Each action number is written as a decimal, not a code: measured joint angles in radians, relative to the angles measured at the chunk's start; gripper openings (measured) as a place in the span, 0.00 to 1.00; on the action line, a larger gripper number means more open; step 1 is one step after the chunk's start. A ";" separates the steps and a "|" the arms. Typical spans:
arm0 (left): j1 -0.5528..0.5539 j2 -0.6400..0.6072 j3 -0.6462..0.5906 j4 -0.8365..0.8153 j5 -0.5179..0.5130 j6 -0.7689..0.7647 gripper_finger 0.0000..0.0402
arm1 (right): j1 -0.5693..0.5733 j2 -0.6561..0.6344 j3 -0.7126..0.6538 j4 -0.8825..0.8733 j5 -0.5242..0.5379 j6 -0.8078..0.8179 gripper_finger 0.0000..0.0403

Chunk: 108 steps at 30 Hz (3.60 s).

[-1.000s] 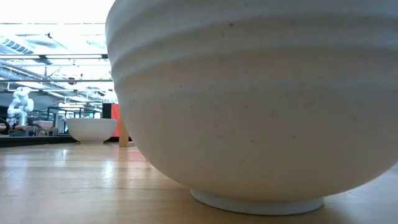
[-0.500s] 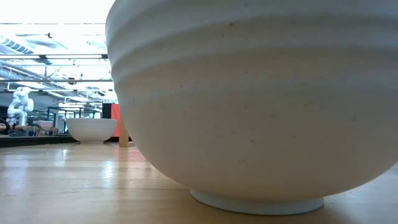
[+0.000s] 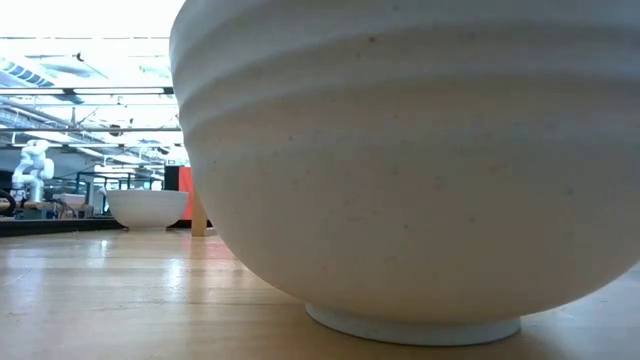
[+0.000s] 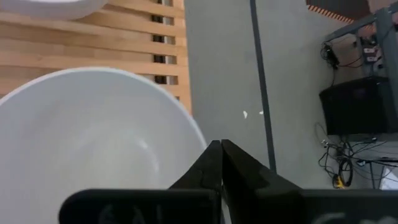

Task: Place and stack bowls onto a shelf
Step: Stack the gray bowl on top of the white bowl on the shelf

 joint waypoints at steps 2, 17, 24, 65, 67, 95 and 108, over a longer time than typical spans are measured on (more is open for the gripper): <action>0.000 0.000 0.000 0.000 0.000 -0.011 0.16 | -0.006 0.000 0.000 0.017 0.001 -0.001 0.00; 0.000 0.000 0.000 0.000 0.000 -0.014 0.16 | -0.046 0.000 -0.159 0.075 0.000 0.000 0.00; 0.000 0.000 0.000 0.000 0.000 -0.016 0.16 | -0.044 -0.001 -0.180 0.106 0.078 -0.027 0.00; 0.000 -0.001 0.000 0.002 0.007 -0.126 0.16 | 0.100 -0.483 -0.176 -0.103 0.024 0.115 0.00; 0.000 -0.001 0.000 0.002 0.008 -0.128 0.16 | 0.100 -0.484 -0.176 -0.103 0.025 0.115 0.00; -0.141 0.077 -0.006 0.000 0.010 -0.187 0.15 | 0.100 -0.492 -0.176 -0.096 0.025 0.114 0.00; -0.306 0.163 -0.122 0.001 0.109 0.176 0.19 | 0.100 -0.492 -0.176 -0.096 0.025 0.139 0.00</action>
